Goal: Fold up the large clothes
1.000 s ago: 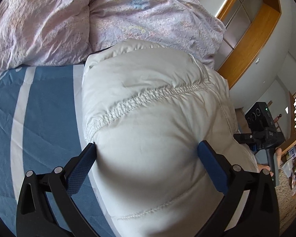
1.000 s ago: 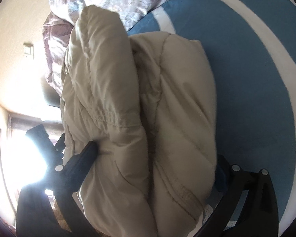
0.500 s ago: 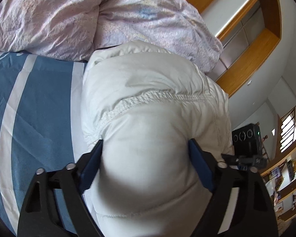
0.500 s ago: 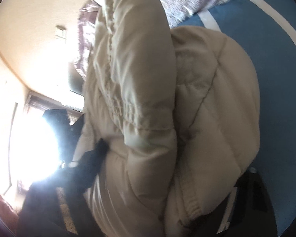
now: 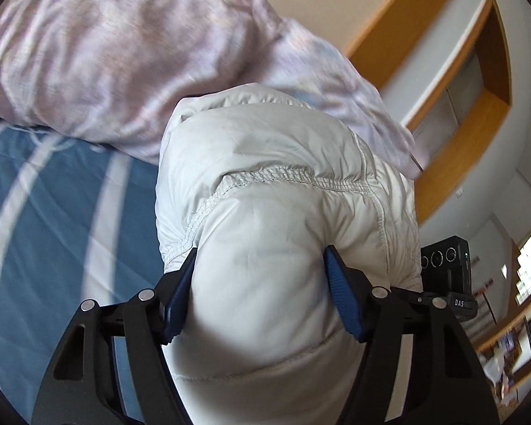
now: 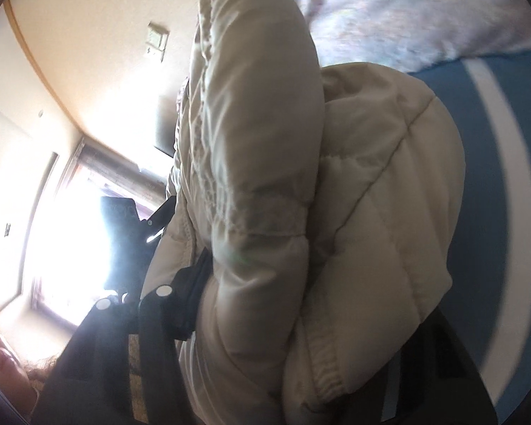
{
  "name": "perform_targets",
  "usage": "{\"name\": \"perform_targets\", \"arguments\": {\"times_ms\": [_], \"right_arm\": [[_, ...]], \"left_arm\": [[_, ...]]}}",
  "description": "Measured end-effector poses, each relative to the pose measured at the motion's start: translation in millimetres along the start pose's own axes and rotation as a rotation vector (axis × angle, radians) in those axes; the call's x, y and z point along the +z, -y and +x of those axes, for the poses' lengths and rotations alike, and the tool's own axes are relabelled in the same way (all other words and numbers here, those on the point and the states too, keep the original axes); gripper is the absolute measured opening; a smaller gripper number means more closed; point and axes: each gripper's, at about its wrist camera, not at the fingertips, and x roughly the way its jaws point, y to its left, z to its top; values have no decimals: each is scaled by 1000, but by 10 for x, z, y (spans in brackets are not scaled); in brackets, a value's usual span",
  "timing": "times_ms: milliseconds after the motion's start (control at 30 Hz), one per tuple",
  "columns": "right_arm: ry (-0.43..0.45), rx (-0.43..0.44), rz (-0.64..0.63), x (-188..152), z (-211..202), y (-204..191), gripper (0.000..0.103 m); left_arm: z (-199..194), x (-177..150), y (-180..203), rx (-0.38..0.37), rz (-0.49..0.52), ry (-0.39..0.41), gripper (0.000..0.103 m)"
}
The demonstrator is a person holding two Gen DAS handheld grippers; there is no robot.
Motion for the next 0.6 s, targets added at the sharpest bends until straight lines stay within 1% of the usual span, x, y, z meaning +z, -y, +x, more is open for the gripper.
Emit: {"name": "perform_targets", "arguments": {"times_ms": [100, 133, 267, 367, 467, 533, 567, 600], "right_arm": [[-37, 4, -28, 200, 302, -89, 55], [-50, 6, -34, 203, 350, -128, 55], [-104, -2, -57, 399, 716, -172, 55], [-135, -11, -69, 475, 868, -156, 55], [-142, -29, -91, 524, 957, -164, 55], [-141, -55, -99, 492, 908, -149, 56], [-140, -72, -91, 483, 907, -119, 57], [-139, -99, -76, 475, 941, -53, 60]], "left_arm": [[-119, 95, -157, 39, -26, 38, 69], [-146, 112, -199, 49, -33, 45, 69], [-238, 160, -438, 100, -71, 67, 69], [-292, 174, -613, 133, -99, 74, 69], [-313, 173, -730, 159, -109, 81, 69], [-289, 169, -806, 182, -111, 78, 69], [-247, 162, -830, 210, -104, 67, 69], [-221, 147, -849, 226, -100, 60, 70]]}}
